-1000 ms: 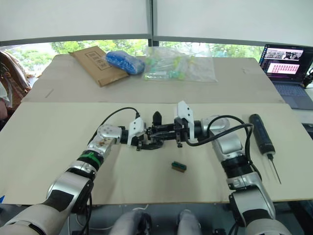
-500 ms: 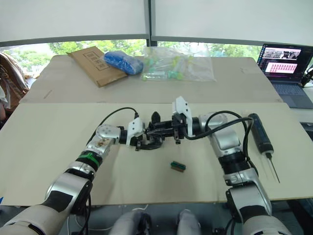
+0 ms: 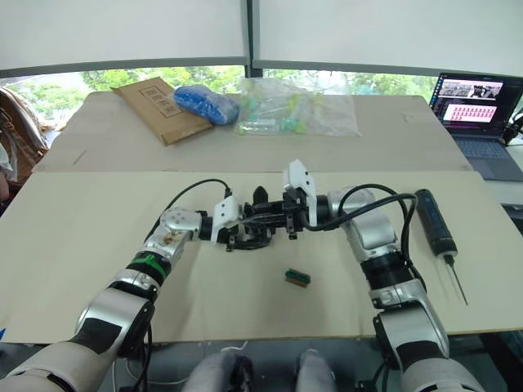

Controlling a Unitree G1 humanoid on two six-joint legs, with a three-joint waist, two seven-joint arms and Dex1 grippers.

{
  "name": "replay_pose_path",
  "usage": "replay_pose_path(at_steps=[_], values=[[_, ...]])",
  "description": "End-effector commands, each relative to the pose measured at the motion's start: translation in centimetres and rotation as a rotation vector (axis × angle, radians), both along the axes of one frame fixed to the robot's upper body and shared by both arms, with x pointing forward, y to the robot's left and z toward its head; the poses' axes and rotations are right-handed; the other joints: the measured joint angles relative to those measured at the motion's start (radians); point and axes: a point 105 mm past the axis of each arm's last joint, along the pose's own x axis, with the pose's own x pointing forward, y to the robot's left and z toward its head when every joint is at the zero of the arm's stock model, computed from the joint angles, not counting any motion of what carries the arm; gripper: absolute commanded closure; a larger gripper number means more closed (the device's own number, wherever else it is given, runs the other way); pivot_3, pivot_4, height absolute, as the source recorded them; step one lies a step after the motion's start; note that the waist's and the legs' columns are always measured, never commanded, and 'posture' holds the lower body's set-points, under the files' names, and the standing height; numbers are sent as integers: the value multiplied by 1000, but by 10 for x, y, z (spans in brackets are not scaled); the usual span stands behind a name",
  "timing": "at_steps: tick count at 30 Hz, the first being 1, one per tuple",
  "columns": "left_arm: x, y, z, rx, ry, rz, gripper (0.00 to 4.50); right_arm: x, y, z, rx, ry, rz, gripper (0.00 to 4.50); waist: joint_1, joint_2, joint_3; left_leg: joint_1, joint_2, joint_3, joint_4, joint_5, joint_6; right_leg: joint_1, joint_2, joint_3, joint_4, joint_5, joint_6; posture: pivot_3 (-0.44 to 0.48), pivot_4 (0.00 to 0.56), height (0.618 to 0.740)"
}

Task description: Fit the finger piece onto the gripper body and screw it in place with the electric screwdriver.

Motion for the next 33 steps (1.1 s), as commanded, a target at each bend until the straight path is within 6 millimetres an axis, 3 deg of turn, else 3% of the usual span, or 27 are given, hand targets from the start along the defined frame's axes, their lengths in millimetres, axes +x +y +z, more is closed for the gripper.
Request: replay_pose_path(at_steps=[1, 12, 27, 33], values=[[0, -2, 4, 16, -27, -22, 2162, 0, -1, -6, -34, -13, 4, 4179, 0, 0, 0, 0, 0, 0, 0, 0, 0, 0, 0, 0, 0, 0, 0, 0, 150, 732], [0, -1, 5, 15, -29, -20, 2162, 11, -18, -38, -126, 130, -52, 4179, 0, 1, -1, 2, 0, 0, 0, 0, 0, 2, 0, 0, 0, 0, 0, 0, 150, 732], [1, -1, 6, 10, -32, -10, 2162, 9, -22, -51, -78, 138, -123, 4179, 0, 1, -3, 4, 0, 0, 0, 0, 0, 3, 0, 1, 0, 0, 0, 0, 150, 732], [2, 0, 7, 8, -35, -4, 2162, 2, -24, -61, -156, 170, -54, 4179, 0, 1, -3, 6, 0, 0, 0, 0, 0, 4, 0, 1, -1, 0, 0, 0, 150, 732]])
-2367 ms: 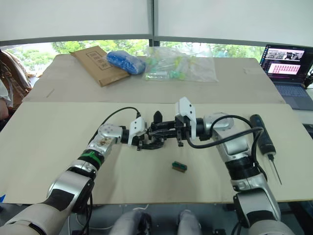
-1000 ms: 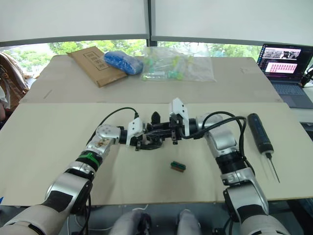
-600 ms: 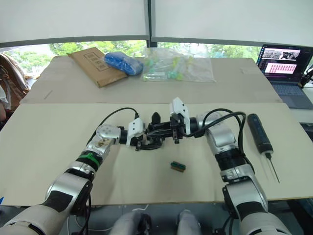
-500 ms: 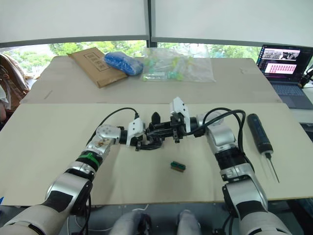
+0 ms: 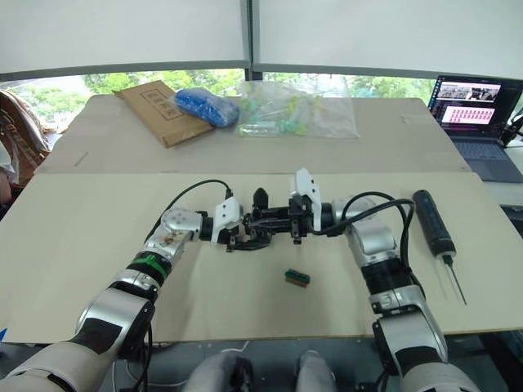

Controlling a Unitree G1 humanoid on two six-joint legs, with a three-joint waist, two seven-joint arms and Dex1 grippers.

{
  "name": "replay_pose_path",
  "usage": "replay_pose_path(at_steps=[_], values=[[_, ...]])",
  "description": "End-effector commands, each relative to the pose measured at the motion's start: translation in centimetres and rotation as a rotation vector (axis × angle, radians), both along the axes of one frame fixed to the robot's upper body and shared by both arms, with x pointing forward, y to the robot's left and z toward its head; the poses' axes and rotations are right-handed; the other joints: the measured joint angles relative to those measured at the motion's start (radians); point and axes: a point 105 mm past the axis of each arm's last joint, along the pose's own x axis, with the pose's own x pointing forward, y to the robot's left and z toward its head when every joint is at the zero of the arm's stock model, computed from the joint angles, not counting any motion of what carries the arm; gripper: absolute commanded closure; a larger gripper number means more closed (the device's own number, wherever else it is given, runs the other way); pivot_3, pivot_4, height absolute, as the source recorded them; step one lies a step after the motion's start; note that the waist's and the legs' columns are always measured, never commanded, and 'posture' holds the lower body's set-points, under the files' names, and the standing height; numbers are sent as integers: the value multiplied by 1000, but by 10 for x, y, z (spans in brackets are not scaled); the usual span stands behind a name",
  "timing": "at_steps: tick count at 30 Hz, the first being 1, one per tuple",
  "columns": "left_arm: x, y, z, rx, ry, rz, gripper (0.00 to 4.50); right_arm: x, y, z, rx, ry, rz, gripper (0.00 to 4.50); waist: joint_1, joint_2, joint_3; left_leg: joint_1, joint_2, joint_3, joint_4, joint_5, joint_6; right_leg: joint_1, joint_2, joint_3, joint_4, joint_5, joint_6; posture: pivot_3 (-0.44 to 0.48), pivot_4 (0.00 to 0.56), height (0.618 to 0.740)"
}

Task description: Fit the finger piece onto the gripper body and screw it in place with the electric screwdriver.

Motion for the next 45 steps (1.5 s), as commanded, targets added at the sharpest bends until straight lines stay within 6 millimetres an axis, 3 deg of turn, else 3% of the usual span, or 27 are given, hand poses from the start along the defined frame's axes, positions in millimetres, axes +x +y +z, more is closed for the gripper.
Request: replay_pose_path(at_steps=[1, 7, 23, 26, 28, 32, 36, 43, 45], values=[[1, 1, 9, -8, -32, -12, 2162, -2, -15, -48, -199, 172, -5, 4179, 0, 0, 0, 0, 0, 0, 0, 0, 0, 0, 0, 0, 0, 0, 0, 0, 150, 732], [0, 3, 8, -6, -34, -10, 2162, 0, -14, -56, -284, 216, 42, 4179, 0, 0, 0, 0, 0, 0, 0, 0, 0, 0, 0, 0, 0, 0, 0, 0, 150, 732], [0, 2, 7, -12, -32, -7, 2162, 4, -14, -53, -209, 138, -63, 4179, -1, 0, -4, 2, 1, 0, -1, 0, 0, 1, -1, 0, 0, 0, -1, 0, 150, 732], [0, 1, 7, -12, -31, -7, 2162, 10, -10, -37, -153, 104, -71, 4179, -2, 0, -4, 2, 1, 0, -1, 0, 0, 1, -1, 0, 0, 0, -1, 0, 150, 732], [0, 1, 7, -12, -30, -6, 2162, 8, -10, -16, -98, 76, -34, 3128, -1, 0, -4, 2, 1, 0, -1, 0, 0, 0, -1, 0, 0, 0, -1, 0, 150, 732], [0, 1, 7, -11, -29, -6, 2162, 6, -18, 32, -12, -25, -36, 1736, 0, 1, -2, -4, 0, 1, 0, 0, 0, -5, -1, 1, 1, 0, -1, 0, 150, 732], [1, 1, 7, -12, -27, -4, 2162, -9, -42, 57, -37, -76, -35, 1723, 2, 1, -2, -5, 0, 0, 0, 0, 0, -5, -1, -1, 0, 1, -1, 0, 150, 732], [2, 0, 2, -7, 12, 15, 2162, -30, -83, 73, -142, -112, -137, 1723, 5, 1, -1, -5, 1, -1, 0, 0, 0, -5, -2, -1, -2, 1, -1, 0, 150, 732], [1, 4, 0, -8, 30, 22, 1128, -32, -96, 74, -183, -83, -200, 1723, 7, 0, -1, -5, 0, -1, 0, -1, 1, -5, -2, -1, -2, 1, -1, 0, 150, 732]])
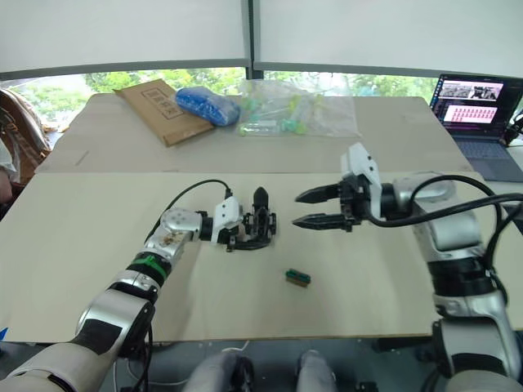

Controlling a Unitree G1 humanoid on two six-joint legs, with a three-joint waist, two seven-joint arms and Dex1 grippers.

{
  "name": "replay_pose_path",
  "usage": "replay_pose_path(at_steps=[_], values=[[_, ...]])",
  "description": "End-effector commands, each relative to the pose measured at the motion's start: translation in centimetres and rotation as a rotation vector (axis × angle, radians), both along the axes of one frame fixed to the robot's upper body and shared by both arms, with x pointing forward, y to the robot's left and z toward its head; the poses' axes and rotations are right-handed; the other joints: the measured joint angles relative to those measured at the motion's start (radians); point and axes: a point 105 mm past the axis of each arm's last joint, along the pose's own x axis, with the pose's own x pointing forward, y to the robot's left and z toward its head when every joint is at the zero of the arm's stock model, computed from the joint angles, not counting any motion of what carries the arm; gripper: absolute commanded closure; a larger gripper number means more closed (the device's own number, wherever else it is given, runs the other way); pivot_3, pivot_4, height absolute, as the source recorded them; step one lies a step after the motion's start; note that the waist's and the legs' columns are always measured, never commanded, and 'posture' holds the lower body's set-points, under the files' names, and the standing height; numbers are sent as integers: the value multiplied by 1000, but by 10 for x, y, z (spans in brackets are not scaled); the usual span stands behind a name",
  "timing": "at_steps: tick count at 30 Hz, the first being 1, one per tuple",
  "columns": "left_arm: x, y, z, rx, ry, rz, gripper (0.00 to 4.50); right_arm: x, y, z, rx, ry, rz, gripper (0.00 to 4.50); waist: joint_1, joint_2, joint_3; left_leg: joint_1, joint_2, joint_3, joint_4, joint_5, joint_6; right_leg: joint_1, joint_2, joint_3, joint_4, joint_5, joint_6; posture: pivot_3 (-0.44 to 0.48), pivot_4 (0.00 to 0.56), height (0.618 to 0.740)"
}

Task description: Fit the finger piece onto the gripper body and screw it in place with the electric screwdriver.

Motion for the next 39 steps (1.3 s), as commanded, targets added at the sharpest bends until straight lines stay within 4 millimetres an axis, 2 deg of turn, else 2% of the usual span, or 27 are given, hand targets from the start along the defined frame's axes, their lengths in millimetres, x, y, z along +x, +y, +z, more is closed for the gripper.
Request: replay_pose_path(at_steps=[1, 3, 5, 6, 8, 9, 11, 13, 16, 19, 21, 24, 30, 31, 35, 37, 39], values=[[-2, 9, 2, -5, 37, 3, 736, -9, -26, 16, -64, 30, -109, 1469, 0, 0, 0, 0, 0, 0, 0, 0, 0, 0, 0, 0, 0, 0, 0, 0, 150, 732], [-8, 17, 8, -22, 62, -16, 0, -11, -46, 12, -147, 68, -219, 862, 1, 0, 0, 0, 0, -1, 0, 0, 0, -1, -1, 0, 0, 0, 0, 0, 150, 732], [-13, 24, 16, -35, 68, -24, 0, -5, -60, 12, -184, 52, -332, 189, -3, 0, 0, 0, 1, -1, -1, 0, 0, -1, -1, 0, -1, 0, 0, 0, 150, 732], [-17, 31, 23, -40, 64, -30, 0, 1, -74, 10, -208, 85, -437, 64, -7, 0, 0, 0, 1, -1, -1, 0, 0, -1, -1, 0, -1, 0, -1, 0, 150, 732], [-32, 43, 42, -46, 53, -62, 0, 7, -111, 2, -294, 160, -637, 64, -8, 0, 1, 0, 2, 0, 0, 0, 0, -1, -2, 1, 0, 0, -1, 0, 150, 732], [-39, 45, 48, -47, 54, -74, 0, 7, -122, -1, -322, 177, -686, 64, -8, 0, 1, 0, 1, 0, 0, 0, 0, -1, -2, 1, 0, 0, -1, 0, 150, 732], [-61, 51, 77, -69, 65, -123, 0, 14, -163, -8, -362, 244, -909, 64, -7, 0, 1, 0, 1, -1, 0, 0, 0, -1, -3, 1, 0, 0, -1, 0, 150, 732], [-81, 52, 100, -76, 71, -166, 0, 17, -194, -14, -383, 287, -1055, 64, -3, 1, 2, 0, 1, -1, -1, 0, 0, 0, -4, 1, -1, 0, -1, 0, 150, 732], [-97, 50, 126, -88, 53, -194, 0, 20, -220, -28, -439, 312, -1152, 64, 0, 1, 2, 1, 1, -2, -1, 0, 0, 1, -4, 1, -2, 0, 0, 0, 150, 732], [-108, 47, 148, -103, 38, -218, 0, 24, -237, -39, -461, 343, -1219, 64, -6, 2, 2, 1, 1, -1, -1, 0, 0, 1, -2, 1, -1, -1, 1, 0, 150, 732], [-114, 45, 158, -114, 31, -234, 0, 27, -244, -45, -461, 363, -1245, 64, -9, 2, 2, 1, 1, 0, -1, 1, -1, 1, 0, 1, -1, -1, 1, 0, 150, 732], [-120, 41, 169, -123, 7, -255, 0, 32, -242, -56, -425, 429, -1254, 64, -12, 3, 3, 2, 1, 1, -2, 1, -2, 1, 1, 2, -1, -1, 1, 0, 150, 732], [-127, 33, 176, -136, -23, -277, 0, 41, -235, -76, -444, 457, -1228, 64, -10, 3, 3, 3, 1, 1, -2, 1, -2, 3, 2, 2, -1, -2, 1, 0, 150, 732], [-126, 32, 176, -133, -29, -273, 0, 42, -235, -76, -455, 450, -1213, 574, -9, 3, 3, 3, 0, 1, -2, 1, -2, 3, 2, 2, -1, -2, 1, 0, 150, 732], [-128, 34, 173, -108, -37, -271, 0, 44, -221, -64, -479, 415, -1050, 1899, -13, 4, 3, 3, 0, 1, -2, 1, -2, 2, 2, 2, -1, -2, 1, 0, 150, 732], [-128, 35, 173, -101, -39, -273, 0, 43, -207, -52, -530, 357, -873, 2569, -13, 6, 4, 3, 0, 1, -3, 1, -2, 3, 3, 2, -1, -2, 1, 0, 150, 732], [-129, 35, 172, -96, -41, -274, 0, 35, -199, -50, -656, 300, -695, 2667, -13, 8, 6, 3, 0, 1, -3, 1, -2, 2, 3, 3, -1, -2, 1, 0, 150, 732]])
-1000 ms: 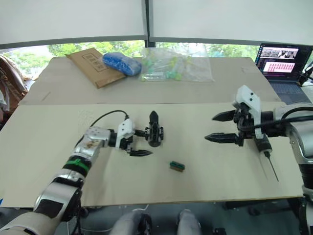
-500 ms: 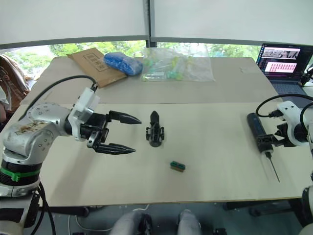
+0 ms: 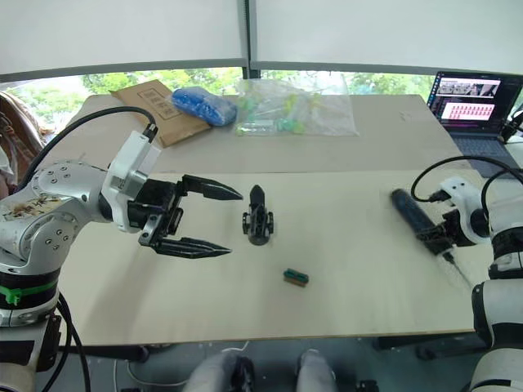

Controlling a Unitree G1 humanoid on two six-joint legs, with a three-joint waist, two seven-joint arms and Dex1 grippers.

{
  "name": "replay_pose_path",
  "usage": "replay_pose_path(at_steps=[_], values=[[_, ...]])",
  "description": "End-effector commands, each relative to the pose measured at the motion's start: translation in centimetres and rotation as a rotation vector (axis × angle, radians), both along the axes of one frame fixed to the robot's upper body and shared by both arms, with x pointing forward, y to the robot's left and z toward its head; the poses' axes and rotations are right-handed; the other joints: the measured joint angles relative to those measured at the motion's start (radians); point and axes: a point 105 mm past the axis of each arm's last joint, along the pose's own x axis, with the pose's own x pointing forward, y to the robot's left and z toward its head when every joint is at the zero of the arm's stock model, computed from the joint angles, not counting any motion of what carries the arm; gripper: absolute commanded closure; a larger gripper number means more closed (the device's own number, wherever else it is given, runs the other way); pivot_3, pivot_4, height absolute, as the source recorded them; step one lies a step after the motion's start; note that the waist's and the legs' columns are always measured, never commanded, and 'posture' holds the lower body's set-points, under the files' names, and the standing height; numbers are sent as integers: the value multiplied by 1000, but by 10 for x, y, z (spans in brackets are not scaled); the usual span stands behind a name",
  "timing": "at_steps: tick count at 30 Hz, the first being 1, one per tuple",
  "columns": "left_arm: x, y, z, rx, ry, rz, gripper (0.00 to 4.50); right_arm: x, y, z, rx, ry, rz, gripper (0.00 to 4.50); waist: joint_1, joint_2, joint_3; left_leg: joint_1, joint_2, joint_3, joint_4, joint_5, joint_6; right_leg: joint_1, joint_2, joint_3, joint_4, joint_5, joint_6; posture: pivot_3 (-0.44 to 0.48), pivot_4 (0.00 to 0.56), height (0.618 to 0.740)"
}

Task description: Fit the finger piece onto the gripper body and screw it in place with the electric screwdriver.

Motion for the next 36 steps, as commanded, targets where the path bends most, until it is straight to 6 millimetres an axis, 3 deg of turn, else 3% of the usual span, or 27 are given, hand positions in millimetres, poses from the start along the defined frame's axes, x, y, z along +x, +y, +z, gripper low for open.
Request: replay_pose_path(at_steps=[1, 8, 10, 14, 27, 34, 36], values=[[-7, -2, 5, 11, -55, -25, 0, -10, 11, 19, -137, 19, 315, 2667, 3, 2, 1, 0, 0, 0, 0, 0, 0, 0, 0, 0, 0, 0, 0, 0, 150, 732], [-8, -5, -1, 37, -76, -51, 0, -24, 9, -2, -240, 128, 408, 2667, 6, 3, 1, 0, 0, 0, 1, 0, 0, 0, 0, 0, 1, 0, 0, 0, 150, 732], [-9, -5, -3, 45, -82, -58, 0, -29, 5, -3, -249, 169, 387, 1660, 6, 3, 1, 1, 0, 0, 1, 0, 0, 1, 0, 0, 1, -1, 0, 0, 150, 732], [-11, -5, -7, 60, -93, -75, 0, -32, 0, -2, -262, 207, 341, 360, 7, 3, 1, 1, 0, 0, 1, 0, 0, 1, 0, 0, 1, -1, 0, 0, 150, 732], [-9, -9, -10, 66, -101, -91, 0, -22, 19, -32, -245, 263, 341, 360, 2, -2, 0, 4, 0, 0, 1, 0, 0, 4, 0, 0, 1, -1, 0, 0, 150, 732], [-8, -10, -14, 64, -93, -98, 0, -16, 22, -30, -287, 228, 390, 2529, -2, -3, -1, 6, 1, 0, 1, 0, 0, 6, 0, 0, 1, -1, -1, 0, 150, 732], [-9, -10, -20, 78, -74, -103, 0, -12, 27, -18, -307, 153, 479, 2570, -3, -3, -1, 6, 1, 0, 1, 0, 0, 6, 0, 0, 1, -1, -1, 0, 150, 732]])
